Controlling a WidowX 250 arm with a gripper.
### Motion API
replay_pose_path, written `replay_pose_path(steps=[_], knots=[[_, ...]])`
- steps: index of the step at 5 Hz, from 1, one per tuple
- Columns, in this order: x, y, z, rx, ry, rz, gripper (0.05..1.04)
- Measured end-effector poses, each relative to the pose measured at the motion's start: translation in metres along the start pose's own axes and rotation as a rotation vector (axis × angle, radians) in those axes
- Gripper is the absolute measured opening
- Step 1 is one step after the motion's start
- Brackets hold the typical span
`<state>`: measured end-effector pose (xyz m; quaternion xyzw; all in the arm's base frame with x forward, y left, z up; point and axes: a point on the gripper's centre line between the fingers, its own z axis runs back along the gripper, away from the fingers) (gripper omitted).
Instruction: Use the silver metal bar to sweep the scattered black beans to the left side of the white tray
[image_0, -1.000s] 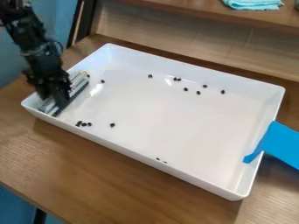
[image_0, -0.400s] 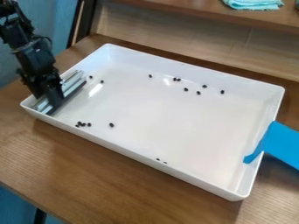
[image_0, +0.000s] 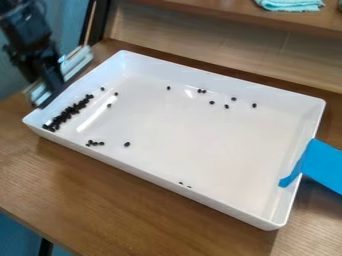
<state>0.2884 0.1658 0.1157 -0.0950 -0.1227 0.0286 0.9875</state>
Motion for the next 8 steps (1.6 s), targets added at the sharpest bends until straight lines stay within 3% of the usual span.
replay_pose_path(steps=[1,2,4,6,8], knots=[[0.012,-0.056,0.004,-0.021,-0.020,-0.078,0.383],[0.016,-0.097,-0.010,-0.036,-0.009,-0.064,0.383],[0.026,-0.181,-0.055,0.000,-0.003,-0.091,0.383],[0.045,-0.215,-0.100,0.031,0.026,-0.092,0.384],[0.067,-0.233,-0.120,0.046,0.023,-0.100,0.383]])
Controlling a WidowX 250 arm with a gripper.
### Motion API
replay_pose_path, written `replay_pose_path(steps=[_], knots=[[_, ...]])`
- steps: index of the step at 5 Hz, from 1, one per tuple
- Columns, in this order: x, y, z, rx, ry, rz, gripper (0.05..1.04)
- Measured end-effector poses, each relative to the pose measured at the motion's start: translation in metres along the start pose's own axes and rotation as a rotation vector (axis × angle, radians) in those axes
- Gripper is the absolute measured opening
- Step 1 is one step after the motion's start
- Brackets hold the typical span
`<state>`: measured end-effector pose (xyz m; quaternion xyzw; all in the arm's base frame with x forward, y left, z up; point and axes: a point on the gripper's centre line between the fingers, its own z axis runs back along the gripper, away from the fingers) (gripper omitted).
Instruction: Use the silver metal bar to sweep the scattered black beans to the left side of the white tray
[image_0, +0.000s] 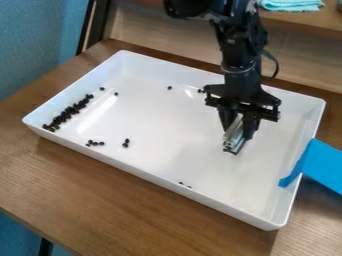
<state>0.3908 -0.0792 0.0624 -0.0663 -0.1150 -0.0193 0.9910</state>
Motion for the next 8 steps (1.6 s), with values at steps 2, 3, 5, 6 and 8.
replay_pose_path(steps=[2,3,5,6,8], knots=[[0.016,-0.001,-0.015,0.022,0.004,0.014,0.383],[0.014,0.001,-0.021,0.025,0.019,0.009,0.383],[0.023,0.022,-0.026,0.038,0.018,0.037,0.383],[0.027,0.034,-0.025,0.040,0.013,0.060,0.383],[0.032,0.063,-0.023,0.036,0.031,0.096,0.383]])
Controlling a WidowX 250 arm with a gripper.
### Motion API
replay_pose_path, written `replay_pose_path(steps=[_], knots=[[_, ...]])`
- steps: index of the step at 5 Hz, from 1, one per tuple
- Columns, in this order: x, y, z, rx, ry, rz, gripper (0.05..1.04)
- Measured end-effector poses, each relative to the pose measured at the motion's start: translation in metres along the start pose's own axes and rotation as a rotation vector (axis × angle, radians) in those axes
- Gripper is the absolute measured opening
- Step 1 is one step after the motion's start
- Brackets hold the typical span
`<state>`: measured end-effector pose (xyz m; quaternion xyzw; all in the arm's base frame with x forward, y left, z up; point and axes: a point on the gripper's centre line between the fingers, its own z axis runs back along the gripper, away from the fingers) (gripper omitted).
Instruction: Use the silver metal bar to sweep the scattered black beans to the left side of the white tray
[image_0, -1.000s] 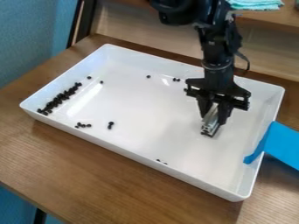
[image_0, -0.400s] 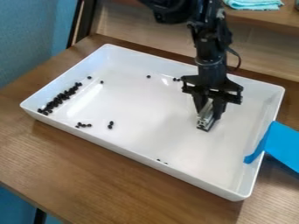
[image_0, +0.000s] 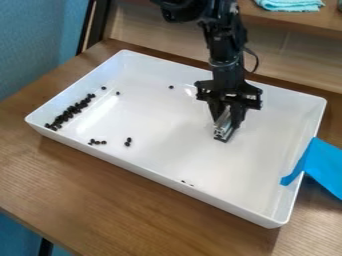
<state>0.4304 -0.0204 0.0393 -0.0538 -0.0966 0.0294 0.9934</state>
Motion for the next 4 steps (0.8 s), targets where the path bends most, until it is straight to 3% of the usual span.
replay_pose_path(steps=[4], knots=[[0.008,0.041,0.002,-0.009,-0.003,0.052,0.383]])
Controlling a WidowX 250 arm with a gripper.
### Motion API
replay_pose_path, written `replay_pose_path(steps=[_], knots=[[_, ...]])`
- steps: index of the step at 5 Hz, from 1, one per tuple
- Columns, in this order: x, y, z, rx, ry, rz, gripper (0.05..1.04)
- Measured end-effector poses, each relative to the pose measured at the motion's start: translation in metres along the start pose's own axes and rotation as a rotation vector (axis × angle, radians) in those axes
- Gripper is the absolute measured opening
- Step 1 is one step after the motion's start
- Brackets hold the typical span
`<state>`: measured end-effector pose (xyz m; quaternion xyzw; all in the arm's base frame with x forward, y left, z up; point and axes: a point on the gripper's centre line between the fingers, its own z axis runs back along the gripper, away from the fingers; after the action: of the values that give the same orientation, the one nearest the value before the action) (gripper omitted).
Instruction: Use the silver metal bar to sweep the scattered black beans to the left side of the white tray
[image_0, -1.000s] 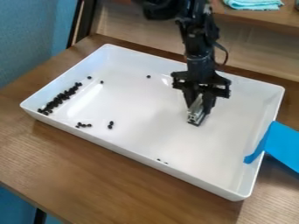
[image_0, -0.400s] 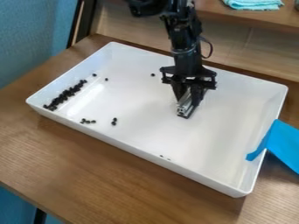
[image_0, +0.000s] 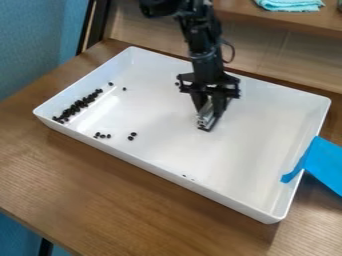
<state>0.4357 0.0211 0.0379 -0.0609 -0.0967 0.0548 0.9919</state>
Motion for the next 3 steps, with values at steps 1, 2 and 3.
replay_pose_path(steps=[1,2,3], knots=[[-0.001,0.027,0.004,-0.002,0.005,0.046,0.383],[0.000,0.049,0.009,-0.006,-0.002,0.075,0.383],[-0.002,0.065,0.011,-0.007,-0.004,0.084,0.383]])
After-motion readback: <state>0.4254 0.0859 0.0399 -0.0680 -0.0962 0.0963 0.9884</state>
